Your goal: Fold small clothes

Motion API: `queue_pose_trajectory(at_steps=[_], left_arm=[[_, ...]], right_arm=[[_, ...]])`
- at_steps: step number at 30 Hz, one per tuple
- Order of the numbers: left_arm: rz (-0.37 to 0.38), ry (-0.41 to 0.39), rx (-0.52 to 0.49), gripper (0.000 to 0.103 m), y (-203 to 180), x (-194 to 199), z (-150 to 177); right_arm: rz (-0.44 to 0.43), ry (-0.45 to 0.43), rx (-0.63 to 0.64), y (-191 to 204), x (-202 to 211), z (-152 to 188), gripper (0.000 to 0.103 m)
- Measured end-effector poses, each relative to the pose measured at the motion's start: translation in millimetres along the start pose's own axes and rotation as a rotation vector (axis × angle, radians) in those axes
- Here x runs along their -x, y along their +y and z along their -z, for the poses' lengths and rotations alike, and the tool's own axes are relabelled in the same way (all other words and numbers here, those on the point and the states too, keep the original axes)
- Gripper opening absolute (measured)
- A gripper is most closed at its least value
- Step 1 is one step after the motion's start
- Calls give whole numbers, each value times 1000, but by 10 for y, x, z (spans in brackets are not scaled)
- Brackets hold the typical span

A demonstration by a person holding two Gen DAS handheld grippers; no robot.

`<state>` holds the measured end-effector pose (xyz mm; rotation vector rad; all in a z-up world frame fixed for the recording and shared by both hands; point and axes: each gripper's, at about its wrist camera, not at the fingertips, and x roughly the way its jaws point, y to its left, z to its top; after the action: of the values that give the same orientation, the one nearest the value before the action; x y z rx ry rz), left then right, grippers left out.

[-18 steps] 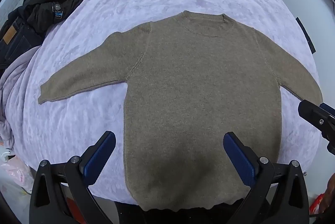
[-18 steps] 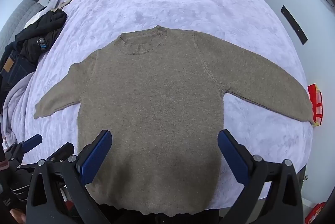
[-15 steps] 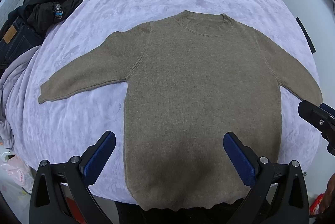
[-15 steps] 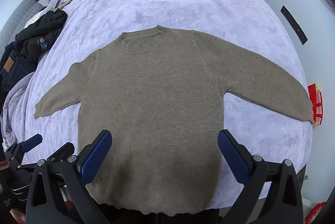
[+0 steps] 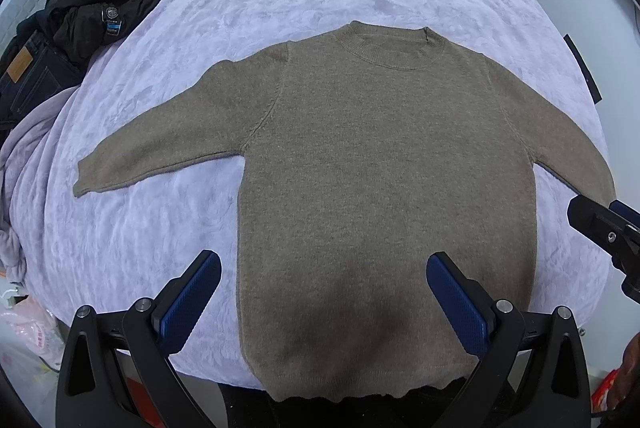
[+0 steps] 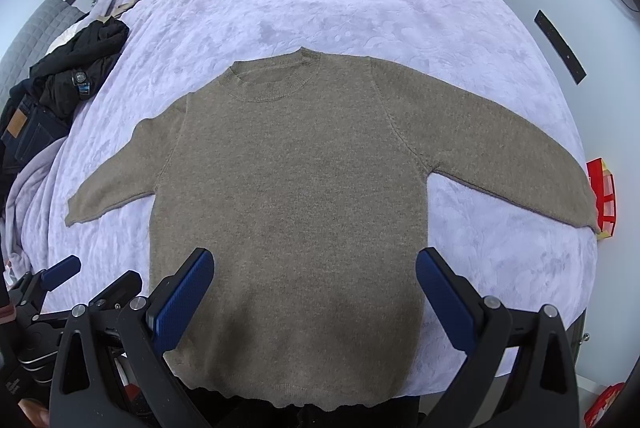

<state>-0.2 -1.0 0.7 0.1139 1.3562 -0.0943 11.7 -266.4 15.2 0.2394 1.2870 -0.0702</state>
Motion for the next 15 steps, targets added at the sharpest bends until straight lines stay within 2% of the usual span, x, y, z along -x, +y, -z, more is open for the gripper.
queue_pose_trajectory(at_steps=[15], left_arm=[[-3, 0, 1, 103, -28, 7, 26]], right_arm=[[10, 6, -5, -5, -26, 50, 101]])
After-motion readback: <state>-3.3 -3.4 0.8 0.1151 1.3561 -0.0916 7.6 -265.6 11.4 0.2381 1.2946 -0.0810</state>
